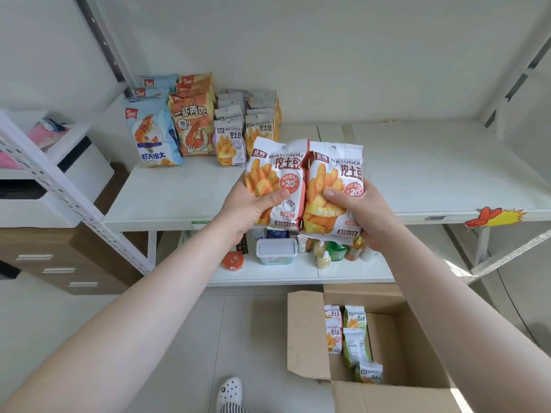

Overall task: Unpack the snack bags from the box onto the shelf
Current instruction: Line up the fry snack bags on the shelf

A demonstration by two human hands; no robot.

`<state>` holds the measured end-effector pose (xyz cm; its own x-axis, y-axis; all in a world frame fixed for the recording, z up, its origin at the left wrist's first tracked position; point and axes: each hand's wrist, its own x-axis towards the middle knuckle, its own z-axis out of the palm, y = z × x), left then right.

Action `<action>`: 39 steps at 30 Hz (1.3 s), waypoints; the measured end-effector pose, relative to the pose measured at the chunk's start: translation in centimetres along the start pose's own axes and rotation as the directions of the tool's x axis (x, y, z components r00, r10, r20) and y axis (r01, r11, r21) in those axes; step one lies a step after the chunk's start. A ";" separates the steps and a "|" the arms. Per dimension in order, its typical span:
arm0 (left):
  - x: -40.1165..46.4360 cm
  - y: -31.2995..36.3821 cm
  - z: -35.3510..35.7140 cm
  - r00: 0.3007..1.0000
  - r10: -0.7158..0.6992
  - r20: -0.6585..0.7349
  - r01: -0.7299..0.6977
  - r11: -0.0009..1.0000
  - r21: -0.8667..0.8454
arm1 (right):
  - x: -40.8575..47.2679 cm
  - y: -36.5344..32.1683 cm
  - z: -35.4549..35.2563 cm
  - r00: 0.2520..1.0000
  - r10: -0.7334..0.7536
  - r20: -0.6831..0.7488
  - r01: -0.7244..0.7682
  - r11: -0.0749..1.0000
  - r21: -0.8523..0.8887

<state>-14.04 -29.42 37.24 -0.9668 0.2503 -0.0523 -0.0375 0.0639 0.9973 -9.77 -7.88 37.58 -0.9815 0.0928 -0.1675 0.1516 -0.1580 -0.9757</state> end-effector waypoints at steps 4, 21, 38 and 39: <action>2.1 -1.1 -4.6 0.999 -0.009 -0.047 0.009 1.000 -0.008 | 3.1 0.8 4.4 1.000 0.018 0.009 -0.018 1.000 0.014; 13.9 -2.8 -17.0 0.970 -0.155 0.186 0.145 0.987 0.063 | 13.7 2.4 12.8 0.993 0.076 -0.092 -0.085 0.992 -0.098; 23.1 -6.2 -10.4 0.981 -0.188 -0.050 0.190 0.982 0.023 | 23.6 4.9 3.8 0.990 0.097 -0.098 -0.110 0.984 -0.143; 23.4 -6.6 -10.0 0.981 -0.181 -0.074 0.183 0.983 0.010 | 23.9 5.2 3.2 0.989 0.096 -0.108 -0.111 0.984 -0.141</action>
<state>-38.94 -33.62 29.95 -0.9600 0.1620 -0.2283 -0.2109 0.1181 0.9704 -32.80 -9.62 28.96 -0.9439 0.1831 -0.2750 0.2748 -0.0271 -0.9611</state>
